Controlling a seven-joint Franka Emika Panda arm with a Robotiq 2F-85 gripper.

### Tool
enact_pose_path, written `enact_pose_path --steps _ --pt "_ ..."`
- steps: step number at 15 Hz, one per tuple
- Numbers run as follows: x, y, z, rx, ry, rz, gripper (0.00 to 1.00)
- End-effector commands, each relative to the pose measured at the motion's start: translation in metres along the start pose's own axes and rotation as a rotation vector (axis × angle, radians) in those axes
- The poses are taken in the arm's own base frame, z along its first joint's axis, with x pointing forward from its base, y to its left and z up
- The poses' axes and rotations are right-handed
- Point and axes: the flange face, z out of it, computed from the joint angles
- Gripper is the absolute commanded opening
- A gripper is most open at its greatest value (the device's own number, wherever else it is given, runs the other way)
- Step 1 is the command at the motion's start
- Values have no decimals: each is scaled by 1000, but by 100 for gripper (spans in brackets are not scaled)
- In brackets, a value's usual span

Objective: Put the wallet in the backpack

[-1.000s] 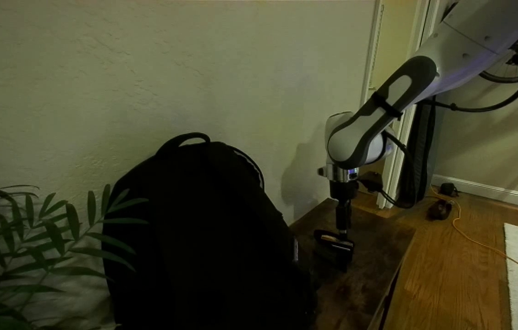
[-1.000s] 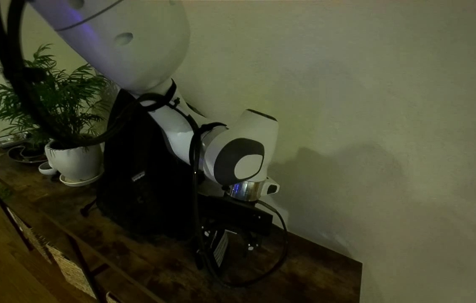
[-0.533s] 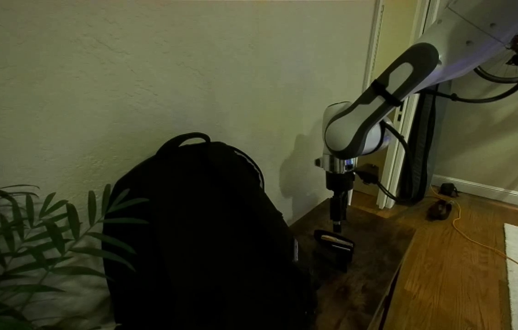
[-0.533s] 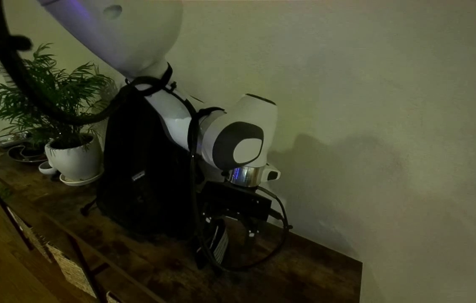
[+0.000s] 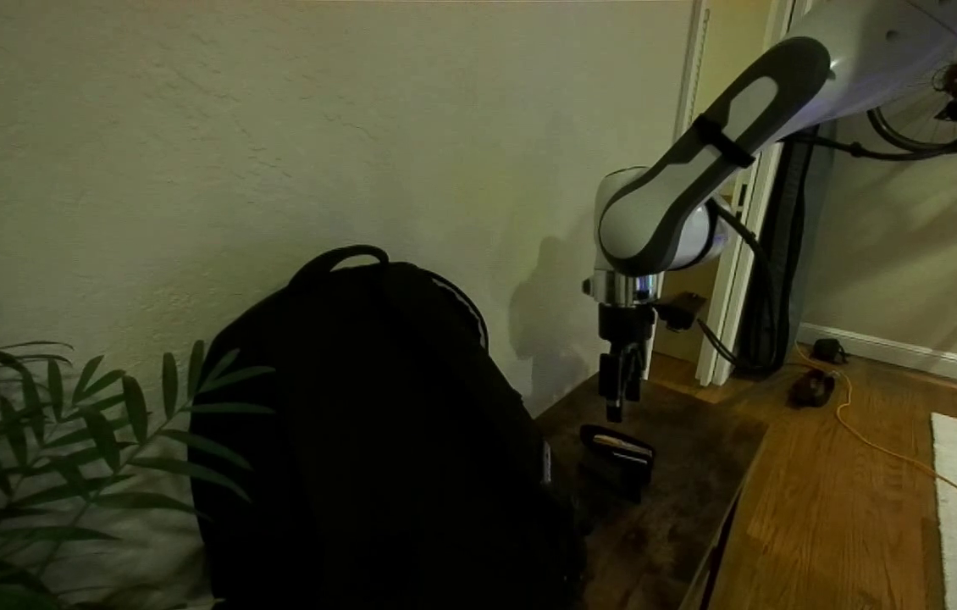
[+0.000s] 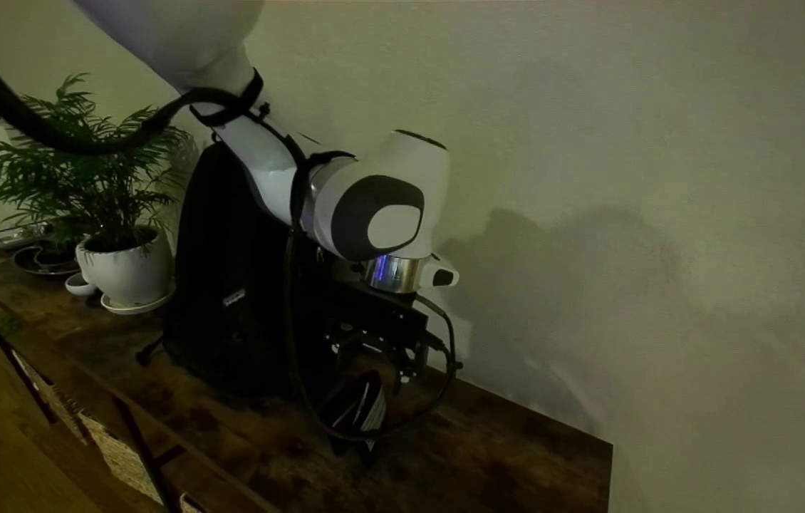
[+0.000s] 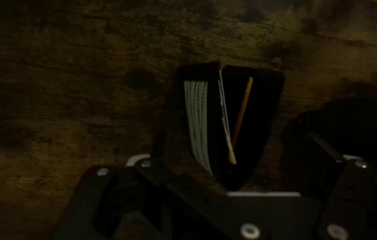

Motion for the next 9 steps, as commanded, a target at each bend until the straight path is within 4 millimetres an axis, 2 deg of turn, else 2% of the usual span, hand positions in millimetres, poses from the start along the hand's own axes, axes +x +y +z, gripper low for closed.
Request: enact_pose_path --steps 1,6,9 --pt "-19 -21 2 -23 15 53 100" --pt "-21 -41 23 -72 41 44 100" --pt "-23 -49 28 -111 66 31 100"
